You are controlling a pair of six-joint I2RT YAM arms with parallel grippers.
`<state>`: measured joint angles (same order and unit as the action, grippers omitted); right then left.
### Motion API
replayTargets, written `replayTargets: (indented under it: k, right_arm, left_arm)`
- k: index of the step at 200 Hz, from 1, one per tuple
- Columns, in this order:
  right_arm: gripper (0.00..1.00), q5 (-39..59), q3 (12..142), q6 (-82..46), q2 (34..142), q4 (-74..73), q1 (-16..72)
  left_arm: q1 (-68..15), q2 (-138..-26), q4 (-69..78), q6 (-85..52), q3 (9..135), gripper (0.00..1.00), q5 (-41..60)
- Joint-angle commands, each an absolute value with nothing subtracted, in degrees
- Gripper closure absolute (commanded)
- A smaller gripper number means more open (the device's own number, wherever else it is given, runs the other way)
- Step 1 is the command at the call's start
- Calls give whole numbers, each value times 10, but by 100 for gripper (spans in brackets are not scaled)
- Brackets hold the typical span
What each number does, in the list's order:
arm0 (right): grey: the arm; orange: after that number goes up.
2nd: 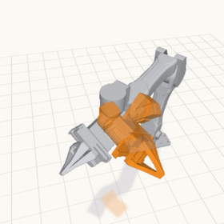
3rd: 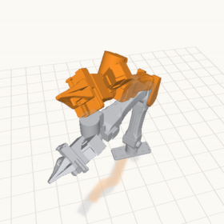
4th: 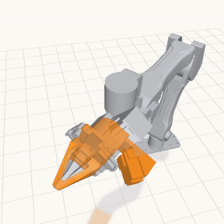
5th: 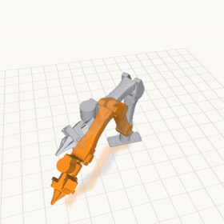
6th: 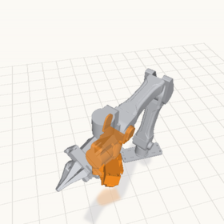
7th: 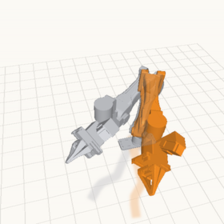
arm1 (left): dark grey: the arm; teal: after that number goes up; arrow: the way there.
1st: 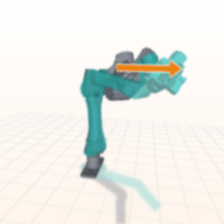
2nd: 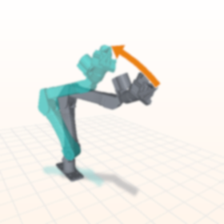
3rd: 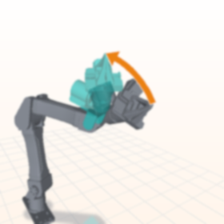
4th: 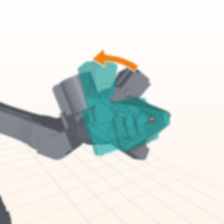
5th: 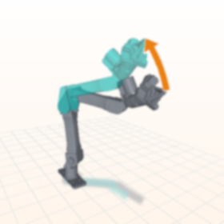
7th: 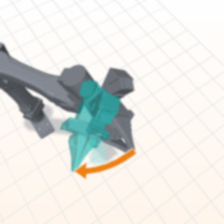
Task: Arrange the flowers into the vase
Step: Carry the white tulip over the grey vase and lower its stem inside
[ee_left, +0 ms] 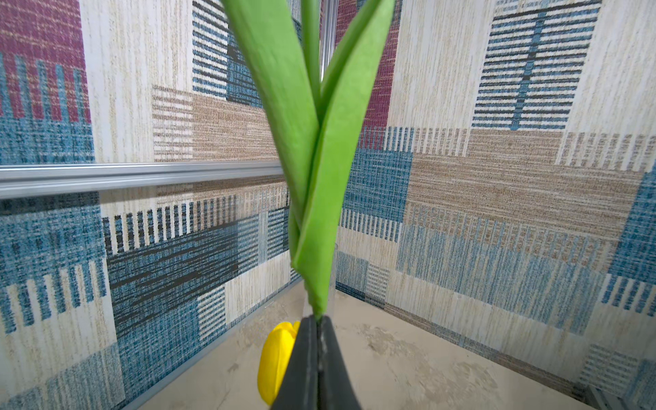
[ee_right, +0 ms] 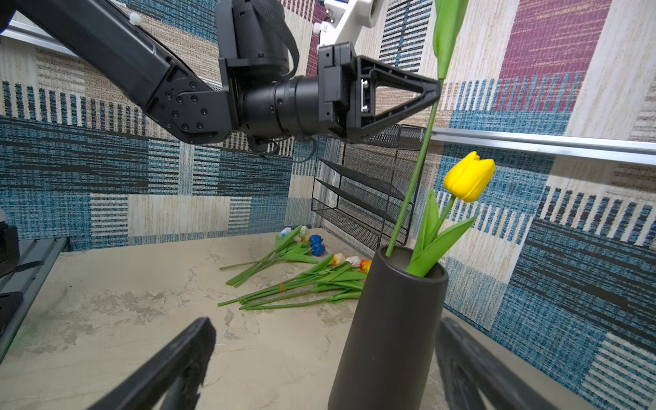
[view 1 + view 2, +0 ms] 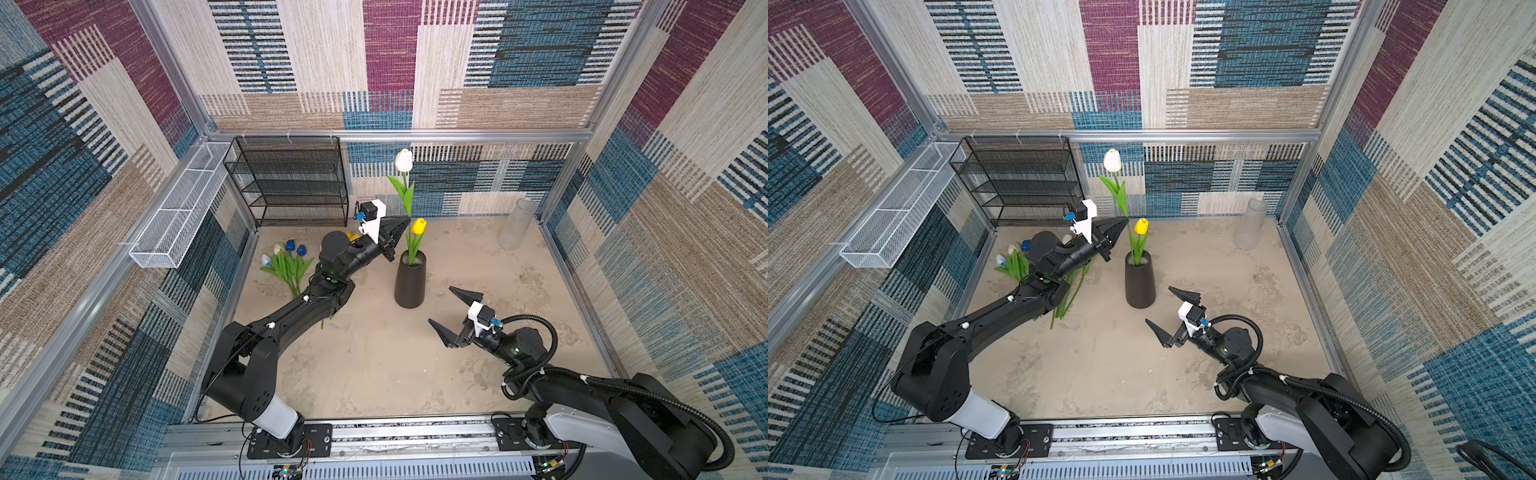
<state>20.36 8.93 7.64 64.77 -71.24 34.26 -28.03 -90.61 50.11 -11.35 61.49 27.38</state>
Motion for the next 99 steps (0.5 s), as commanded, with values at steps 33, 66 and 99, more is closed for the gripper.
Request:
replayTargets:
  k: [33, 66, 99]
  right_arm:
    - [0, 203, 87, 80, 646, -730, 344]
    - [0, 201, 87, 82, 647, -728, 344]
    - [0, 204, 89, 82, 648, -725, 344]
  left_arm:
    - [-280, -921, 547, -99, 593, 100, 261]
    - [-280, -925, 534, -98, 594, 100, 270]
    - [-281, -926, 526, -99, 579, 100, 280]
